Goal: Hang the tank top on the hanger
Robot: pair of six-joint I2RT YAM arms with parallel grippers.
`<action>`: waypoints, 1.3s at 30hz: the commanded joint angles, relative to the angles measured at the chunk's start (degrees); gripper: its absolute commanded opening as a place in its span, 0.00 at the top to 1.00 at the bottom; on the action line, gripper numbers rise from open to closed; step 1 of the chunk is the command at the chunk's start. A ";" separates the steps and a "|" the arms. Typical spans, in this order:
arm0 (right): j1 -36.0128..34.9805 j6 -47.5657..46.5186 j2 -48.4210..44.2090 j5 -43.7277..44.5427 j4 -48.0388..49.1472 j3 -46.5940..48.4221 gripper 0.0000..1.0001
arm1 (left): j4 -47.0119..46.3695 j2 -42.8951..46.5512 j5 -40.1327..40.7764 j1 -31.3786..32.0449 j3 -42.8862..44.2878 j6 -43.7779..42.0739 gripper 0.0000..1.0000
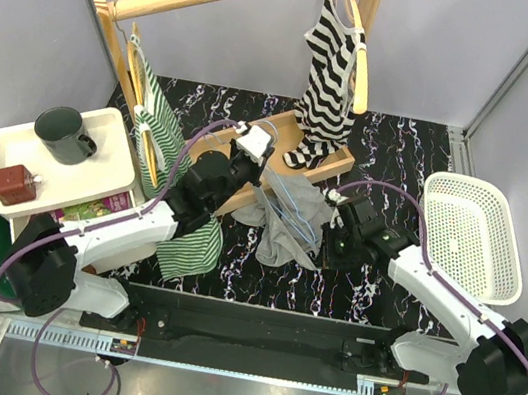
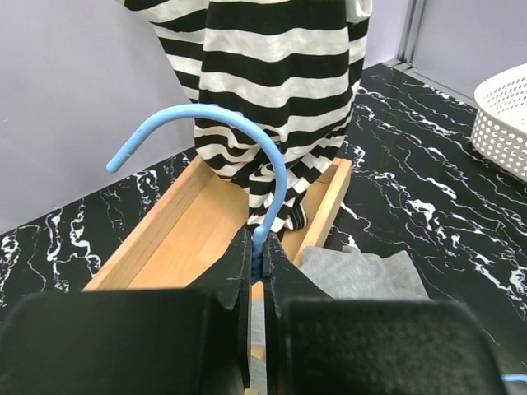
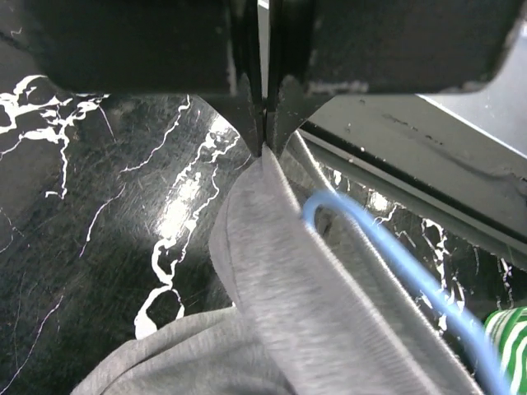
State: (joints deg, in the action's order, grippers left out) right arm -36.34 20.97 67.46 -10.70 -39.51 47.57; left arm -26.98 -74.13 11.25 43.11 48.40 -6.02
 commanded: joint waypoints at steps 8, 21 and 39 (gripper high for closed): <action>-0.31 1.53 -2.33 -0.82 -4.87 5.51 1.00 | -9.14 -1.11 0.44 -0.13 -0.94 -1.80 1.00; -0.31 -2.51 2.32 5.33 -9.10 14.91 1.00 | -9.14 1.44 -3.69 -0.05 -5.33 -0.22 1.00; -1.28 -0.41 11.38 -0.64 0.48 23.62 1.00 | -10.02 1.62 -5.01 0.92 -4.72 2.15 1.00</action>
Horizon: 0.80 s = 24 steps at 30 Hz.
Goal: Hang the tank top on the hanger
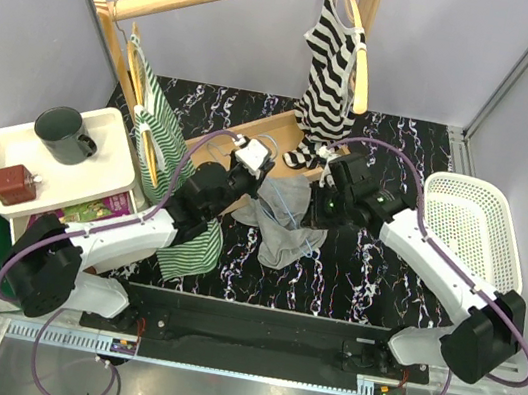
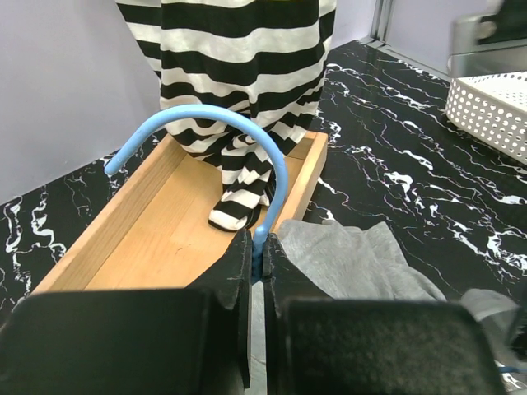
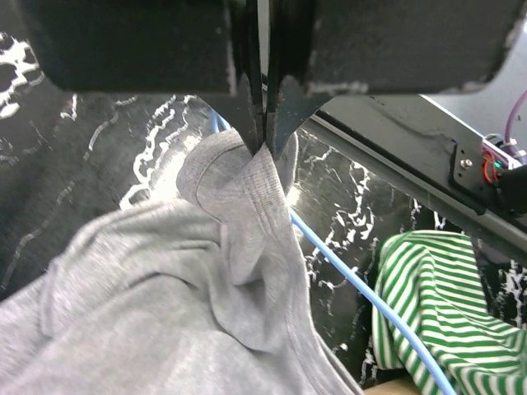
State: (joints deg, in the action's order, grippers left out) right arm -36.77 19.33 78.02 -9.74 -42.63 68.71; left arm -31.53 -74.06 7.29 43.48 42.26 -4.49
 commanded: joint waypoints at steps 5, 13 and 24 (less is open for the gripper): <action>-0.84 2.02 2.14 -1.95 5.63 2.84 1.00 | -5.82 1.90 -1.84 0.72 1.25 1.50 1.00; -0.84 3.78 2.67 3.67 6.25 2.57 0.75 | -5.39 2.43 -5.53 0.64 0.46 2.38 1.00; -0.76 0.28 -4.61 4.29 6.25 2.14 0.05 | -0.20 2.52 -5.27 0.55 2.12 1.06 1.00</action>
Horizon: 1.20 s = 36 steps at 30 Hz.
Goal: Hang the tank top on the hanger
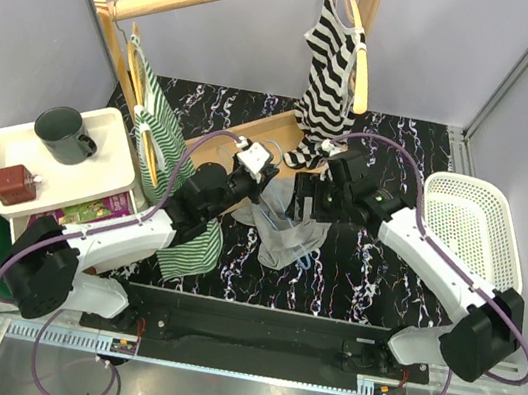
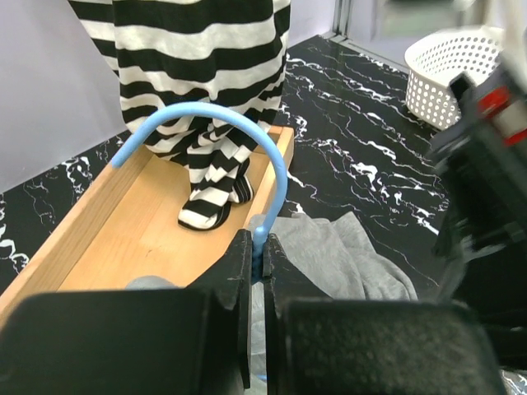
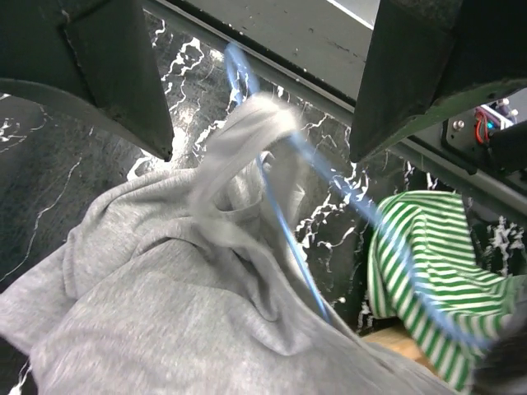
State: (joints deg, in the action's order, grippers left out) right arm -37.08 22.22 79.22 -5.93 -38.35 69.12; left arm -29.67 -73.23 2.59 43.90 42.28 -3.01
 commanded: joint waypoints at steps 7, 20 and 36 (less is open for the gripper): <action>-0.71 -9.03 -10.66 -7.42 3.01 -4.51 0.09 | 0.31 2.13 -0.74 0.13 4.12 0.02 1.00; -1.68 -11.32 -13.04 -8.39 8.46 -14.19 0.16 | 2.42 3.80 -1.18 0.13 5.97 -0.34 1.00; -3.61 -11.14 -10.14 -9.97 13.74 -15.86 0.58 | 2.60 4.50 -0.22 0.22 7.02 0.81 1.00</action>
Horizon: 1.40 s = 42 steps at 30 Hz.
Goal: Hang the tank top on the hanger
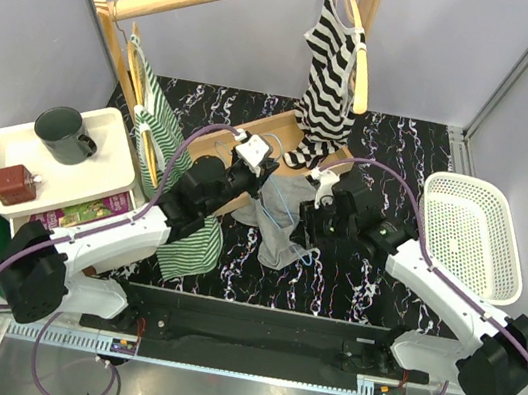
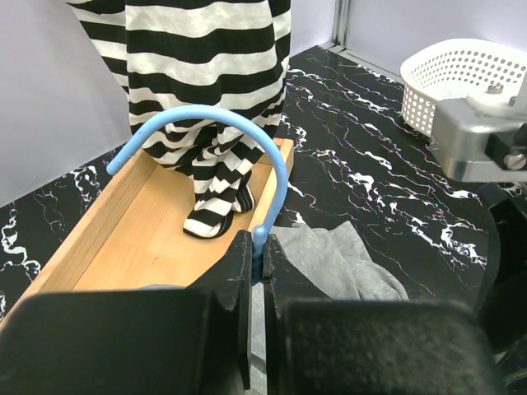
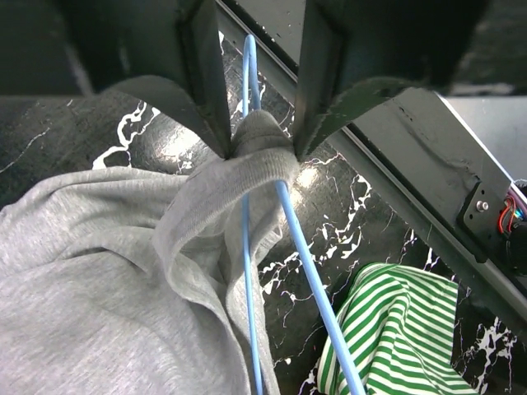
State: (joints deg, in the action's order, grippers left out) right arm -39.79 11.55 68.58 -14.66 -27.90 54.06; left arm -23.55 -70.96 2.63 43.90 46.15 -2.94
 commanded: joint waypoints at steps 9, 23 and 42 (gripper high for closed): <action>-1.34 1.28 -0.19 0.85 4.26 -1.33 1.00 | -3.26 2.93 -0.88 0.13 3.15 1.27 1.00; -1.34 3.13 -3.19 7.27 1.01 5.70 1.00 | 4.03 7.23 -4.21 0.22 3.95 2.24 0.01; -1.34 -3.64 -0.20 12.02 -2.16 19.67 1.00 | 12.56 14.44 -3.34 1.10 -0.45 4.61 0.01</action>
State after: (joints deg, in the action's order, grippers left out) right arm -40.93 10.83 67.20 -4.86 -30.92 67.94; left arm -12.25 -58.11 -0.10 44.16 46.70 0.95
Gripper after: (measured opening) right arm 0.022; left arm 0.988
